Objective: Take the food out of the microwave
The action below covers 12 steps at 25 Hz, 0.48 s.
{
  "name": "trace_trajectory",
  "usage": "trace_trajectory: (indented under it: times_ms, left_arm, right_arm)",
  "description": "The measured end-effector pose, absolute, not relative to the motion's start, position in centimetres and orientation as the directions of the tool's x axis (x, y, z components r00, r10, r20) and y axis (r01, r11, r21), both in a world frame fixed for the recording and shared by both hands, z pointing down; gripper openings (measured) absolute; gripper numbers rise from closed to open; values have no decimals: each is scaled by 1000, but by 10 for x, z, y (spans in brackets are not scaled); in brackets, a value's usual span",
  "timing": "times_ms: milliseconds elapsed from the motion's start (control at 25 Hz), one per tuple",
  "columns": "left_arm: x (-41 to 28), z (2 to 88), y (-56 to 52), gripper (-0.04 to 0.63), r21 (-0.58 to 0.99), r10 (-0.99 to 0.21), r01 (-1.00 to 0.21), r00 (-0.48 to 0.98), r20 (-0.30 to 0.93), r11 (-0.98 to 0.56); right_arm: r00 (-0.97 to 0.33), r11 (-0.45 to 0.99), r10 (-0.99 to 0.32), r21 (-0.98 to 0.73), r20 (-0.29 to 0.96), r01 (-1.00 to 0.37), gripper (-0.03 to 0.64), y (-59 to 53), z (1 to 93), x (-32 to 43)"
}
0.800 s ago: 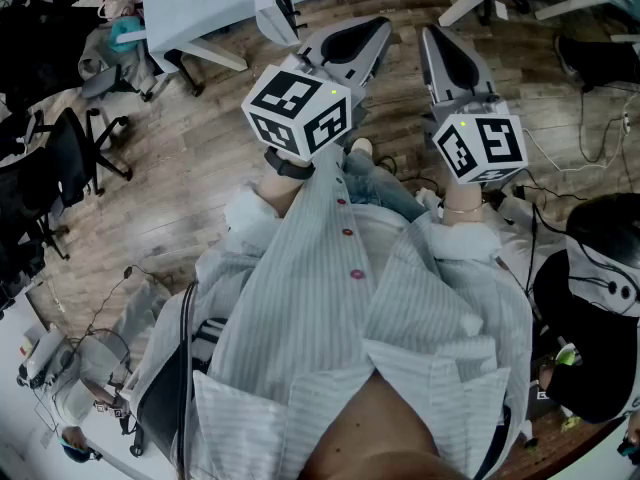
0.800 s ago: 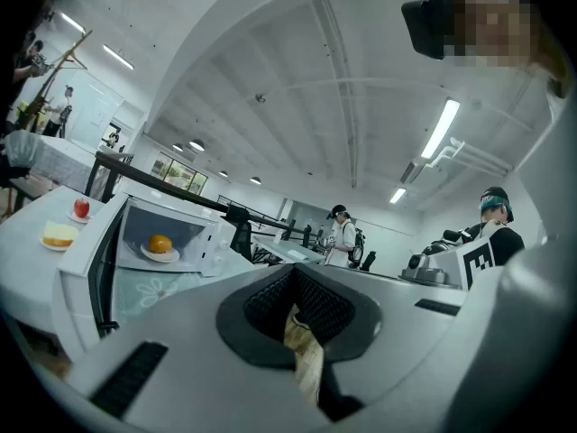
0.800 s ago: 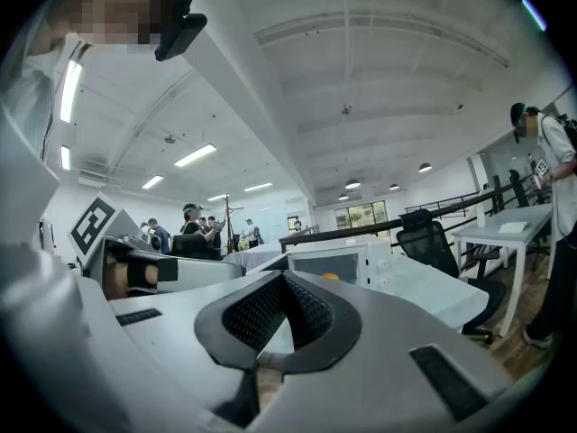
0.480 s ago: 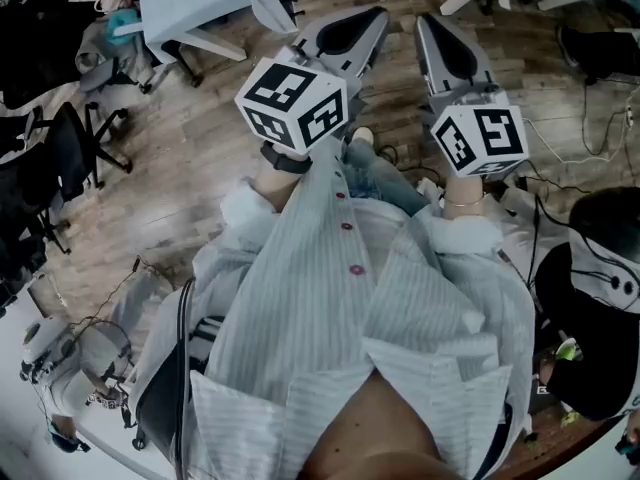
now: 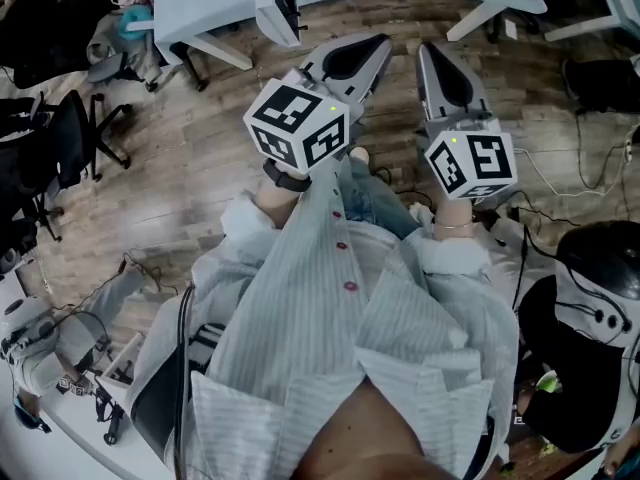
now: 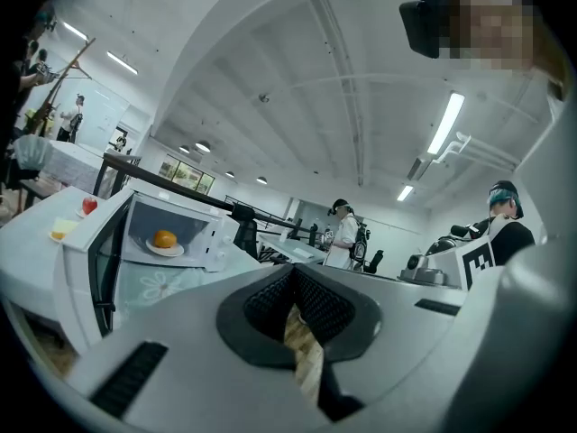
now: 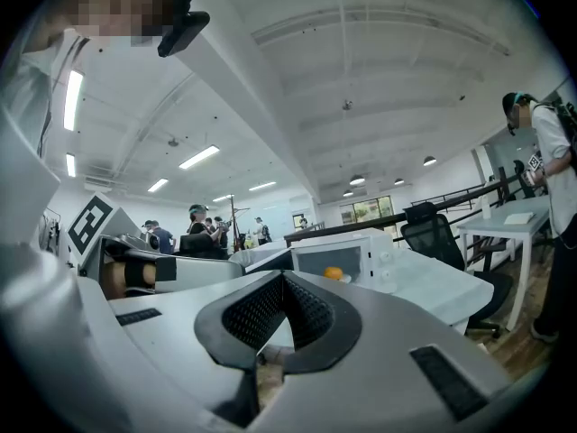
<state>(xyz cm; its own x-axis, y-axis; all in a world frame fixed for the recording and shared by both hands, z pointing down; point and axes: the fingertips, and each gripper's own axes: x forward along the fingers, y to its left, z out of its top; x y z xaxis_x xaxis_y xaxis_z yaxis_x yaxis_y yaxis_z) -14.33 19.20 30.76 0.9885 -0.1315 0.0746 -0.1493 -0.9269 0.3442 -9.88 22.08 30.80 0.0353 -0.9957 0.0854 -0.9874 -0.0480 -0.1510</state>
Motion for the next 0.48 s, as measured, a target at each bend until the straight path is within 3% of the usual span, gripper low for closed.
trace_trajectory:
  times_ms: [480]
  left_arm:
    - [-109, 324, 155, 8, 354, -151, -180, 983, 108, -918]
  right_arm:
    - [-9, -11, -993, -167, 118, -986, 32, 183, 324, -71]
